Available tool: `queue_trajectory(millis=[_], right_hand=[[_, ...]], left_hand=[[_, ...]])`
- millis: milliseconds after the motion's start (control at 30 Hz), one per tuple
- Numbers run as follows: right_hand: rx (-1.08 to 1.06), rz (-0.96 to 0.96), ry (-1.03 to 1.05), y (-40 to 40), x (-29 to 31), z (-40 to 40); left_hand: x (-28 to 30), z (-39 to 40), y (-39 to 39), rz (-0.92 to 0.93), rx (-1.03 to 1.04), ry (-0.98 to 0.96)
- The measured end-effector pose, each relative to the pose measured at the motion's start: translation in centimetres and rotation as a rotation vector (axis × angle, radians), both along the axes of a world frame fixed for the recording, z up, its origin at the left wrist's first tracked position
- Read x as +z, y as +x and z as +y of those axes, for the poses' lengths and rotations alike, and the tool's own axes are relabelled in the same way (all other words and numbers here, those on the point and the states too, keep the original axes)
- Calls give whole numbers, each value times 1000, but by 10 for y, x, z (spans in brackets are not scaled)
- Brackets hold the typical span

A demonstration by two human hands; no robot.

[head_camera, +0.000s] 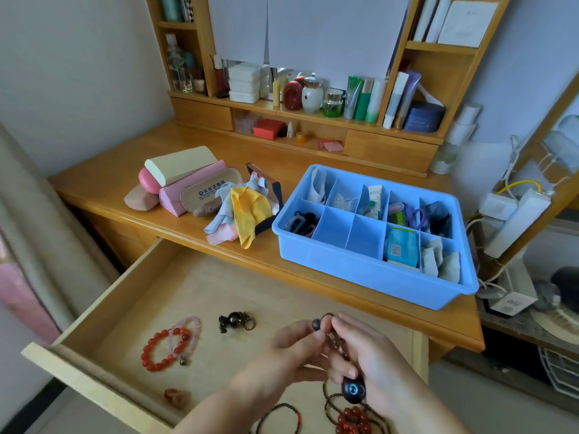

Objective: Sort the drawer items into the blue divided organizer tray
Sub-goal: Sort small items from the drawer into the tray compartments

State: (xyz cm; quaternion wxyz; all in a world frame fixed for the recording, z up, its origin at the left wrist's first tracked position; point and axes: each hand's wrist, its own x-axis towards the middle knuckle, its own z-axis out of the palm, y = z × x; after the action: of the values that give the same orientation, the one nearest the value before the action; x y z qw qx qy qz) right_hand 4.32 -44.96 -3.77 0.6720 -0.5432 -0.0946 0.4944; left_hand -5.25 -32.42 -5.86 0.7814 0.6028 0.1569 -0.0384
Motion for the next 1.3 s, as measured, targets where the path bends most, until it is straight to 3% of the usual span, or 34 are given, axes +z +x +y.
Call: queue_trajectory(millis=[100, 200, 367, 533, 633, 733, 833, 933, 1000, 1133, 1200, 1300], right_hand=[[-13, -149, -125, 2, 0, 1], [2, -251, -164, 2, 3, 4], [27, -231, -146, -3, 2, 2], [67, -284, -188, 0, -10, -7], [145, -472, -299, 2, -15, -12], [218, -771, -454, 1, -17, -16], [281, -851, -464, -2, -14, -18], [277, -835, -411, -1, -4, -19], [232, -820, -344, 1, 10, -17], [116, -901, -160, 19, 50, 0], [-41, -839, -29, 34, 77, 17], [-251, -666, 166, 69, 111, 48]], left_hand=[[-3, -4, 3, -12, 193, 107], [1, -5, 6, -41, 246, 192], [15, 10, 11, -120, 523, 201], [57, 29, 33, -269, 514, 164], [93, 46, 72, -324, 395, 463], [112, 62, 121, -142, 203, 952], [107, 67, 146, 80, 23, 1294], [95, 63, 151, 176, -47, 1443], [89, 63, 142, 69, 92, 1424], [72, 62, 92, -372, 505, 1192], [50, 58, 62, -359, 551, 1100], [7, 52, 24, -198, 585, 973]])
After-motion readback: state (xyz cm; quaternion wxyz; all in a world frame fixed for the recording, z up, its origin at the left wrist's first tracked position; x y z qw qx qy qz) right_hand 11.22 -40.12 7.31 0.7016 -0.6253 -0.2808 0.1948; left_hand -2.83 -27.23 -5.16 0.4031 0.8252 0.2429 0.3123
